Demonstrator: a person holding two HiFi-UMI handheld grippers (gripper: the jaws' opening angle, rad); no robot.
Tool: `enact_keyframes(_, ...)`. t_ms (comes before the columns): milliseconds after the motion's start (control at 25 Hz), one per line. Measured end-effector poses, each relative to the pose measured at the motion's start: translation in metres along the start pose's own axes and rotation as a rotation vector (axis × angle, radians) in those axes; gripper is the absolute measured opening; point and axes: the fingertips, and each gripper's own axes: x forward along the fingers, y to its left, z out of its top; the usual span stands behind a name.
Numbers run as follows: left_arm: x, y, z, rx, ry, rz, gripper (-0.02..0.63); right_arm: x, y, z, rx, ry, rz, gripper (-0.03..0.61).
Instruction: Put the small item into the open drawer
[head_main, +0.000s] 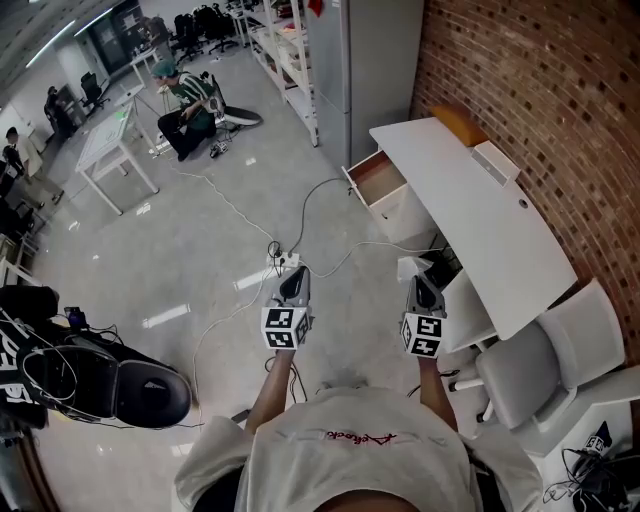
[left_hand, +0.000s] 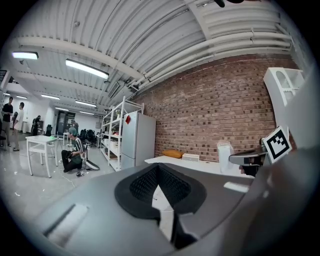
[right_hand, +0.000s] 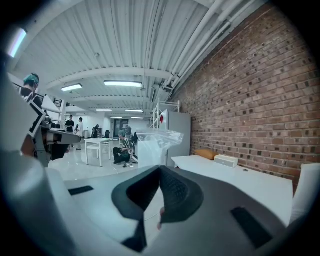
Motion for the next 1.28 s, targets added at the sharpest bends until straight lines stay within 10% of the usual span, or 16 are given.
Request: enact_keyframes(1280, 0.081, -0.034, -0.018, -0.013, 0.040, 0.001, 0.006, 0.063, -0.041, -0.018, -0.022, 0.034, 0.087, 0.012)
